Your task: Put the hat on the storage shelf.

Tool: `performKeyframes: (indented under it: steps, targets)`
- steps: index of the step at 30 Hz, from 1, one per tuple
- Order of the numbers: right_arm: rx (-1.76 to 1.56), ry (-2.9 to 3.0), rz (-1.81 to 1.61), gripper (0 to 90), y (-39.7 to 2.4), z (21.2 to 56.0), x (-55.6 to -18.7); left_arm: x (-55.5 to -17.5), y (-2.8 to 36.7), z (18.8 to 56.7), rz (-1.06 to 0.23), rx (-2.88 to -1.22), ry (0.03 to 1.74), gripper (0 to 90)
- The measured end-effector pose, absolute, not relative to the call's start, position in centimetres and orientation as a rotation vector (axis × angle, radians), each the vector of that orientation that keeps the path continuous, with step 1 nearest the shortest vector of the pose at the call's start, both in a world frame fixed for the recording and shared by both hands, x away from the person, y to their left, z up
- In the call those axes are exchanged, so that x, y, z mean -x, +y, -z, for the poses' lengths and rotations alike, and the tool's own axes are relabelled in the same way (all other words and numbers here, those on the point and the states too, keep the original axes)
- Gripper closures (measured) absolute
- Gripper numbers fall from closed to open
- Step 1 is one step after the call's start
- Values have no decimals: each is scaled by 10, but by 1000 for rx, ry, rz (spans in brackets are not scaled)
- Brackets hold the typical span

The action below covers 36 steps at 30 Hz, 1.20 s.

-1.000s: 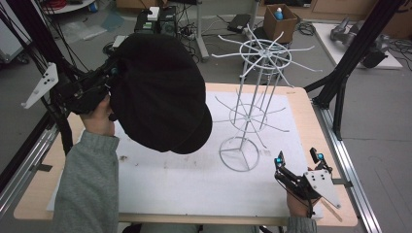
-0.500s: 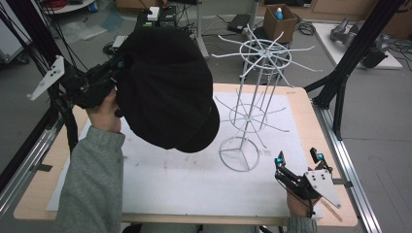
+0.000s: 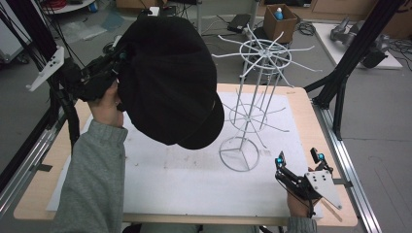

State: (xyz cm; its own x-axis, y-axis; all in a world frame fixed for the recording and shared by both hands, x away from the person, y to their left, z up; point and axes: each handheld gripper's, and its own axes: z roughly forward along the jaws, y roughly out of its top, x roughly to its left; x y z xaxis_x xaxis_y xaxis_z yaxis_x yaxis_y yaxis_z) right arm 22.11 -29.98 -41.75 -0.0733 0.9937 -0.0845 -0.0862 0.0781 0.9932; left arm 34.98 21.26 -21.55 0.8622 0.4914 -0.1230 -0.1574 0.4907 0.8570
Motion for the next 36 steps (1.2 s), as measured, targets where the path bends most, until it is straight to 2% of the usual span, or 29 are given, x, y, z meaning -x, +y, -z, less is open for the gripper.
performKeyframes:
  steps: [18, 36]
  targets:
    - [-1053, 1234, -1242, 58, -302, 417, -221, -372, 182, 213, -364, -1029, 370, 766]
    - [-1049, 1231, -1240, 58, -303, 417, -219, -382, 172, 235, -316, -1061, 414, 758]
